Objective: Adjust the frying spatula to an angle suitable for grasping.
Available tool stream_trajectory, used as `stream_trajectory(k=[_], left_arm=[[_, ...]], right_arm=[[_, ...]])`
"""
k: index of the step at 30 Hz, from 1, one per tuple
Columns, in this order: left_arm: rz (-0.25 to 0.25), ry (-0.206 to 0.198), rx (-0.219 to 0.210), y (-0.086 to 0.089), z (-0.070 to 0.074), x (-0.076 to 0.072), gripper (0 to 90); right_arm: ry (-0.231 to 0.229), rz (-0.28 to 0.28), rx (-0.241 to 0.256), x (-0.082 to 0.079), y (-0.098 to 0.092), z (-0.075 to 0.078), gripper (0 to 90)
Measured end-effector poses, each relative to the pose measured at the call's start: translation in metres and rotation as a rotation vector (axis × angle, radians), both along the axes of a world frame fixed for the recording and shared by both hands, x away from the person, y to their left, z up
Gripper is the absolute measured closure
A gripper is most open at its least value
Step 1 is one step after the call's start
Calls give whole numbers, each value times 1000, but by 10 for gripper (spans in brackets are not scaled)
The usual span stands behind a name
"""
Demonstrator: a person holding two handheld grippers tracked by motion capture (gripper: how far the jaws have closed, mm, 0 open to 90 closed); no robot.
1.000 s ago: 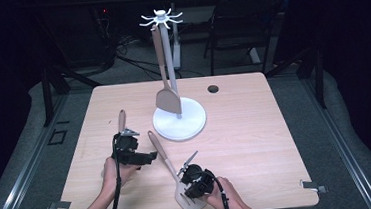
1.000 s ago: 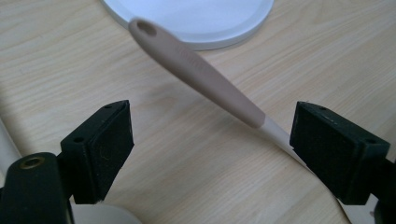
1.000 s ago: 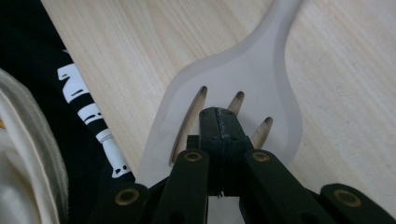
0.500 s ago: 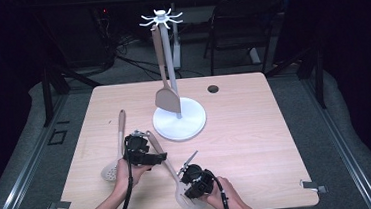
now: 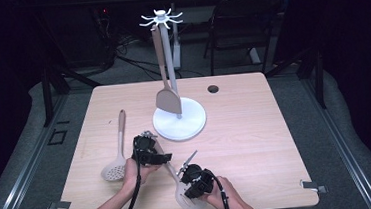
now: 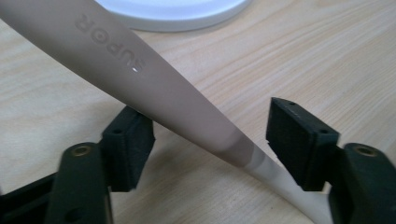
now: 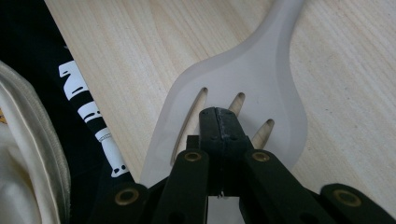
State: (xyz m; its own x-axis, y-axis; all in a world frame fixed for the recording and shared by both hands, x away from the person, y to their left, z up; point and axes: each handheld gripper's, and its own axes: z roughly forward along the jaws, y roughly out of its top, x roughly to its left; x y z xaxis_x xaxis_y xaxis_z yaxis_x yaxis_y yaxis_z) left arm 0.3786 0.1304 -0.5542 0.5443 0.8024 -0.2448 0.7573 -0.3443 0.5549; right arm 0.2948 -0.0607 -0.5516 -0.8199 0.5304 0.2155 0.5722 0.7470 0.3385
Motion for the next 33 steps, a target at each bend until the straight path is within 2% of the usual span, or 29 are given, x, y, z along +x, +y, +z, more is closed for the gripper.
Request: stream_trajectory(k=[3, 5, 7, 13, 15, 17, 20, 26, 27, 28, 29, 31, 33], left_arm=[[-7, -1, 11, -3, -3, -1, 374], [-5, 12, -16, -1, -5, 0, 414], [-2, 10, -19, -1, -5, -1, 427], [2, 44, -93, 5, -7, 1, 480], [1, 46, -102, 6, -8, 2, 490], [2, 49, -114, 6, -8, 2, 498], [3, 45, -123, 7, -8, 1, 506], [-1, 27, -134, 7, -6, 0, 515], [-3, 26, -139, 7, -6, 0, 517], [-5, 23, -139, 7, -5, -1, 518], [-10, 21, -135, 8, -5, -1, 521], [-8, 9, -141, 7, -3, -2, 527], [-6, -1, -148, 8, -2, -3, 533]], right_arm=[[-1, 3, 2, 0, 0, 0, 900], [-2, 6, 2, 0, 0, 0, 900], [-1, 7, 2, 0, 1, 0, 900], [-4, 17, -10, 1, 1, 1, 900], [8, 8, 14, 0, 1, 0, 900], [5, 15, 6, 1, 1, 0, 900], [12, 9, 20, 1, 0, -1, 900], [15, 23, 7, 3, 0, 1, 899], [25, 18, 22, 3, -1, 1, 881], [27, 27, 18, 4, -1, 2, 822], [37, 26, 45, 4, -1, 3, 799], [6, 27, 51, 5, -2, 8, 764], [-19, 3, 106, 6, -5, 13, 708]])
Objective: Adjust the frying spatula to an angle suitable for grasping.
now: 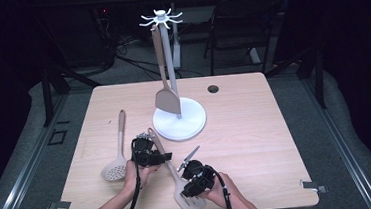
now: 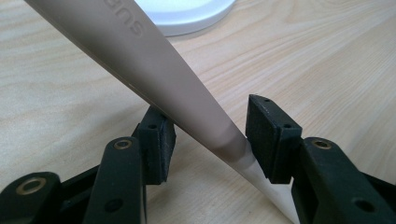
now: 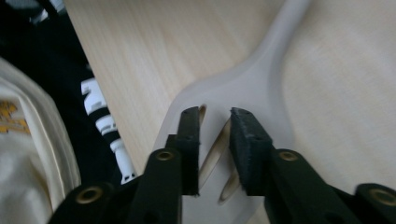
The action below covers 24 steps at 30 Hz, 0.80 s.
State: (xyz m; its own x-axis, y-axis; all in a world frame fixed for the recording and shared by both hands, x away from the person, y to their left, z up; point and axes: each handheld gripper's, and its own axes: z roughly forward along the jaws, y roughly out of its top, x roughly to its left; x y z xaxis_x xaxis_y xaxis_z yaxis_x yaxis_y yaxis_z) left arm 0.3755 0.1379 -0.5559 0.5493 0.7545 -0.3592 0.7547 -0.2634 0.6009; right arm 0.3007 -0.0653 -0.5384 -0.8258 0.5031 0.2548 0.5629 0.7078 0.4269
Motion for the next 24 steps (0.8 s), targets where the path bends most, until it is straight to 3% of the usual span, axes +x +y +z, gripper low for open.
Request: stream_trajectory(k=[4, 7, 10, 16, 20, 24], left_arm=[[1, -10, -10, 1, 2, -1, 542], [-2, -21, -16, 0, 4, -3, 550], [-2, -32, -24, 1, 7, -4, 558], [-11, -42, -50, 2, 11, -5, 576], [-18, -58, -74, 3, 16, -7, 589], [-30, -89, -107, 5, 21, -11, 605]], right_arm=[[-83, -87, 28, 8, -3, 10, 599], [-114, -123, 33, 16, 3, 7, 514], [-113, -135, 42, 23, 14, 3, 499], [-83, -143, 16, 32, 25, -9, 535], [-55, -153, 49, 36, 25, -13, 690], [-58, -172, 89, 36, 21, -10, 731]])
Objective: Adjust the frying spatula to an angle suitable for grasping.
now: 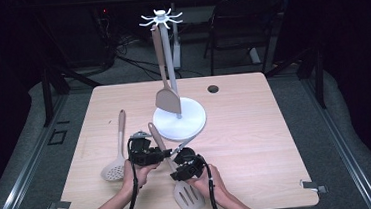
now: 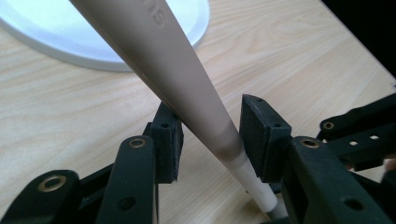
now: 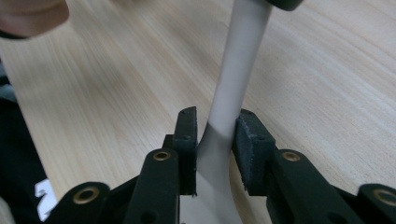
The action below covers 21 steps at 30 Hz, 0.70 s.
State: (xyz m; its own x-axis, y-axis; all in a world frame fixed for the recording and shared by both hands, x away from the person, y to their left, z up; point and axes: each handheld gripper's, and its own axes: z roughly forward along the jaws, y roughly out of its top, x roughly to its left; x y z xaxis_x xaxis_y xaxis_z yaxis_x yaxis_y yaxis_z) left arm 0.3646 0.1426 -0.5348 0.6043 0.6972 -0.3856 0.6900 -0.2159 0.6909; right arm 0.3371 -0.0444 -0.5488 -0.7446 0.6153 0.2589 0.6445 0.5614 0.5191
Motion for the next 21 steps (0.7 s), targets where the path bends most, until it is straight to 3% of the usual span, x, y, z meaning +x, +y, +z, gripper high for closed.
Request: stream_trajectory(k=[9, 15, 21], left_arm=[[-24, -55, -46, 4, 10, -5, 626], [-26, -60, -110, 7, 9, -6, 652], [-25, -70, -136, 6, 9, -8, 676]], right_arm=[[-38, -40, 58, -2, -5, 9, 765], [-43, -55, 77, -2, -6, 11, 770], [-55, -62, 89, -3, -7, 13, 770]])
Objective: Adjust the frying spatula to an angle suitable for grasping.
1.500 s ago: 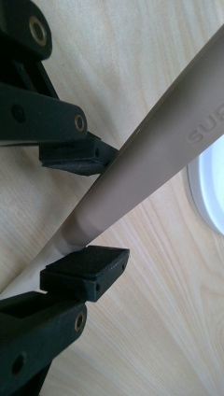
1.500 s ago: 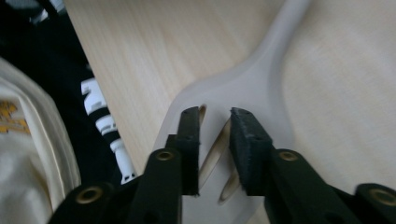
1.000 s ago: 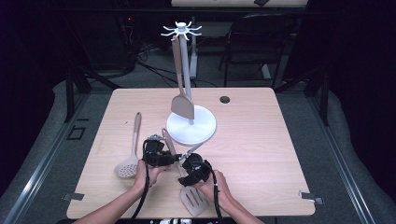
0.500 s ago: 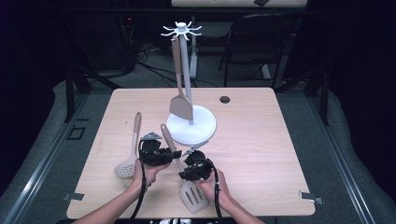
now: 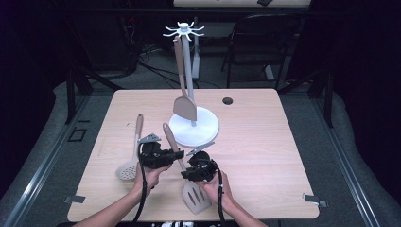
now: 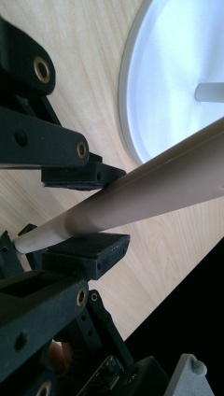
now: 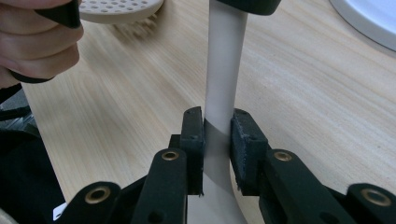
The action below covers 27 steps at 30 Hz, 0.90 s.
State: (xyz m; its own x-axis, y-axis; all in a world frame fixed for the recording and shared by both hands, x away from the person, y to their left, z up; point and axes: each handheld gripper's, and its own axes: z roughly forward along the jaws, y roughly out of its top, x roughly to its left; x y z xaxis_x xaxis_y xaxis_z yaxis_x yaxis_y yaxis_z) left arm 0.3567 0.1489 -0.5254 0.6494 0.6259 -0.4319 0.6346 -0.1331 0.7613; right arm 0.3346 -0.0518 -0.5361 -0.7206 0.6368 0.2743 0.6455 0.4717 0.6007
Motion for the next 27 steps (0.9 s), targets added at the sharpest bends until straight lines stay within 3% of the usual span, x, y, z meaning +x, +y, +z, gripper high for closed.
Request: stream_trajectory(k=[12, 18, 27], left_arm=[[-19, -31, -56, 2, 13, -1, 719], [-20, -15, -98, 8, 19, 2, 743], [-30, -55, -110, 13, 35, 6, 763]], right_arm=[[-59, 16, 7, -5, 0, 11, 731], [-69, 24, -2, -8, -2, 16, 643], [-101, 20, -3, -10, -14, 24, 508]])
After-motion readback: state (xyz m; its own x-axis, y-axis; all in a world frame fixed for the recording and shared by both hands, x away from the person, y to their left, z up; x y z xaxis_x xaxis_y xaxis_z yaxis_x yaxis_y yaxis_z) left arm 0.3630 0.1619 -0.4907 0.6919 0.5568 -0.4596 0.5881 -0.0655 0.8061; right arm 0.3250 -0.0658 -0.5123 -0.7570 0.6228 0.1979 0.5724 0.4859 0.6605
